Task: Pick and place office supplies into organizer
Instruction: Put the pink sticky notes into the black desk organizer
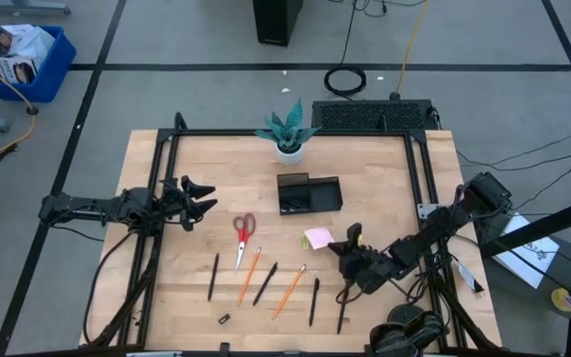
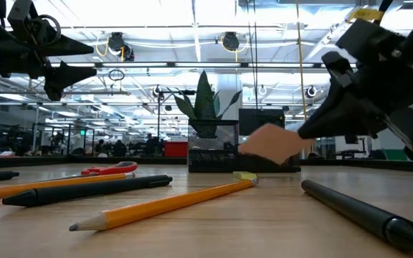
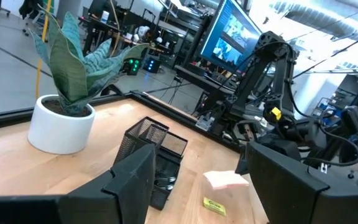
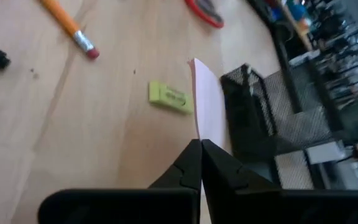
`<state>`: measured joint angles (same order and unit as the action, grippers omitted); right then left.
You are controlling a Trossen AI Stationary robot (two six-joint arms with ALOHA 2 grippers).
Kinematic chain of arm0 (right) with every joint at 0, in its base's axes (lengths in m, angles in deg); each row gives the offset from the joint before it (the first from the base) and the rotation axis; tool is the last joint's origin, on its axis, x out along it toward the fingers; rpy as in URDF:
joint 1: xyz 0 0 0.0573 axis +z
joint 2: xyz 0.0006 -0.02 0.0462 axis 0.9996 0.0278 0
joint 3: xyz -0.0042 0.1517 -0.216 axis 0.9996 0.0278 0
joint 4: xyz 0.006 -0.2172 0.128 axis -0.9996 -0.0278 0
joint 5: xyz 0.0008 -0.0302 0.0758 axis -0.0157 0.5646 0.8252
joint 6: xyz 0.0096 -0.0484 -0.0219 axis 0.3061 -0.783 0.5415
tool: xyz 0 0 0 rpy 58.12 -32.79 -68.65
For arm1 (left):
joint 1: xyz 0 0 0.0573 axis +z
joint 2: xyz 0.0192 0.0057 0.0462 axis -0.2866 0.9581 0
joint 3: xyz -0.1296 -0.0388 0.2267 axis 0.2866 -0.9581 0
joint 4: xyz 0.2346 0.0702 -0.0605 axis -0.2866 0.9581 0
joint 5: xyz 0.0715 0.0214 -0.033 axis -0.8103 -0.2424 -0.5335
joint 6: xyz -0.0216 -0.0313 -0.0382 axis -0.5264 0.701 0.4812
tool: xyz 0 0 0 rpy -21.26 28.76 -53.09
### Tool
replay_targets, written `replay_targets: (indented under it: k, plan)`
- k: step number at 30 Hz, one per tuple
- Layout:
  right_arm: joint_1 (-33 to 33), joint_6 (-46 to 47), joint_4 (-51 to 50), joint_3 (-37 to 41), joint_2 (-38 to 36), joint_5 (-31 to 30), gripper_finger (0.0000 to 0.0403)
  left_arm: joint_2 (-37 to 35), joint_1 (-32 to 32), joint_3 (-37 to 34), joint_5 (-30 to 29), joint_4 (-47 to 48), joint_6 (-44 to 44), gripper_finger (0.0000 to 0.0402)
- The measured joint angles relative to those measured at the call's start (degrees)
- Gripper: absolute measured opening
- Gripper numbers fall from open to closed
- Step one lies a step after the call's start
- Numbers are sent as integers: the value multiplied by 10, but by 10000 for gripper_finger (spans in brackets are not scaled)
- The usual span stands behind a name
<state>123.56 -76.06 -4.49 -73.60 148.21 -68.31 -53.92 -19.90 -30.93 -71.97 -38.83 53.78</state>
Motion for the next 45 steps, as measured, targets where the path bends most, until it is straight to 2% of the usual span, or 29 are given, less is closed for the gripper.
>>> replay_targets:
  k: [5,10,14,24,28,39,45]
  plan:
    - [6,-32,16,0,-16,-30,0,0,0,0,0,0,1,255]
    - [11,-64,16,-1,-44,-86,0,0,0,0,0,0,2,255]
    - [7,-69,5,-1,-57,-98,0,0,0,0,0,0,4,255]
    - [-75,-61,-6,-1,-57,-97,0,0,0,0,0,-1,8,255]
    - [-107,-53,-50,-1,-57,-76,0,0,0,0,0,-1,16,255]
    - [-163,-72,-77,-1,-56,-61,0,0,0,0,0,-1,18,255]
    - [-204,-62,-75,-1,-56,-6,0,0,0,0,0,-1,18,255]
